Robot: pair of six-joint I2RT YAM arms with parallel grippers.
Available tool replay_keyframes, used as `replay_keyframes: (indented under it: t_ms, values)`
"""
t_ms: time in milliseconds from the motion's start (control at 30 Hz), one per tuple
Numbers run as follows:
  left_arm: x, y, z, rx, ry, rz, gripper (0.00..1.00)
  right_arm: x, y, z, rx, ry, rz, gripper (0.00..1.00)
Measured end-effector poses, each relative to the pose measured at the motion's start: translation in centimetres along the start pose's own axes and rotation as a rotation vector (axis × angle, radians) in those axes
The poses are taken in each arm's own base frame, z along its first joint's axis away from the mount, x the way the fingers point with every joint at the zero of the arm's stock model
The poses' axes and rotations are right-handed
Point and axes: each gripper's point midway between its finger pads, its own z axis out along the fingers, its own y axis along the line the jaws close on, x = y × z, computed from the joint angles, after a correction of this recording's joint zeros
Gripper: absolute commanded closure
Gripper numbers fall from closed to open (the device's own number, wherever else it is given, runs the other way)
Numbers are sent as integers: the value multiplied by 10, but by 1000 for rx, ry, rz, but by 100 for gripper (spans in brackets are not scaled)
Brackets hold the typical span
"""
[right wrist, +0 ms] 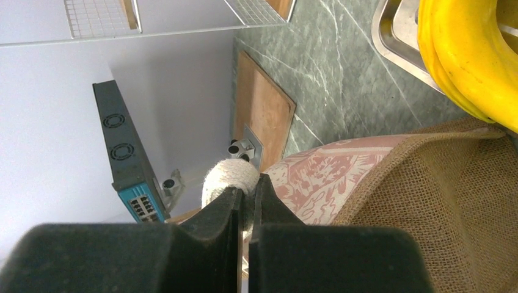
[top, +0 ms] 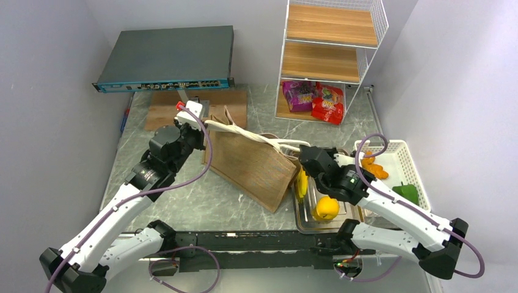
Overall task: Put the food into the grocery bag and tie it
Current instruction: Tie the grocery bag at the center of the board.
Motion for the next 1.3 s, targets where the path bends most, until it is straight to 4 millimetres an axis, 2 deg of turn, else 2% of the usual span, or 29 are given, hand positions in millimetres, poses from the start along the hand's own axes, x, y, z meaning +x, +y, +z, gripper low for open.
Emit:
replay_keyframes:
  t_ms: [300,333,367,433,467,500,533,633,800,867,967,1000,1100,1133,1167,1233,1300]
  values:
    - [0,-1,0,13,-1,-2,100,-5,-9,-3,-11,13,14,100]
    - [0,1,1,8,-1,-2,100,-13,-10,-1,-16,-28,-2,100]
    - [0,27,0,-115,2,21,100,-16,-11,0,-15,-45,-11,100]
    - [-7,96,-14,-415,-16,22,100,-54,-26,7,8,-201,-80,100]
    - [-9,121,-25,-530,-24,17,100,-69,-30,7,14,-266,-116,100]
    - [-12,137,-35,-614,-32,13,100,-81,-32,7,14,-315,-145,100]
    - [-14,144,-41,-657,-40,11,100,-89,-33,6,13,-353,-169,100]
    - [-19,154,-53,-724,-59,1,100,-100,-29,4,-8,-409,-190,100]
    - [-25,152,-58,-708,-84,-9,99,-103,-14,2,-71,-427,-238,100]
    - [-30,147,-59,-670,-106,-12,84,-96,-8,3,-105,-406,-263,100]
    - [-40,135,-57,-581,-145,-12,50,-84,2,7,-154,-376,-319,100]
    - [-43,129,-54,-541,-157,-10,42,-79,5,8,-169,-361,-339,100]
    - [-48,109,-43,-409,-178,-1,26,-64,19,10,-212,-324,-387,100]
    - [-48,99,-36,-349,-173,4,14,-59,23,10,-225,-311,-406,100]
    - [-46,89,-29,-289,-166,8,8,-55,26,11,-235,-302,-421,100]
    - [-44,67,-15,-169,-149,13,2,-45,31,12,-253,-280,-461,100]
    - [-40,45,-2,-45,-126,0,1,-37,35,13,-269,-259,-497,100]
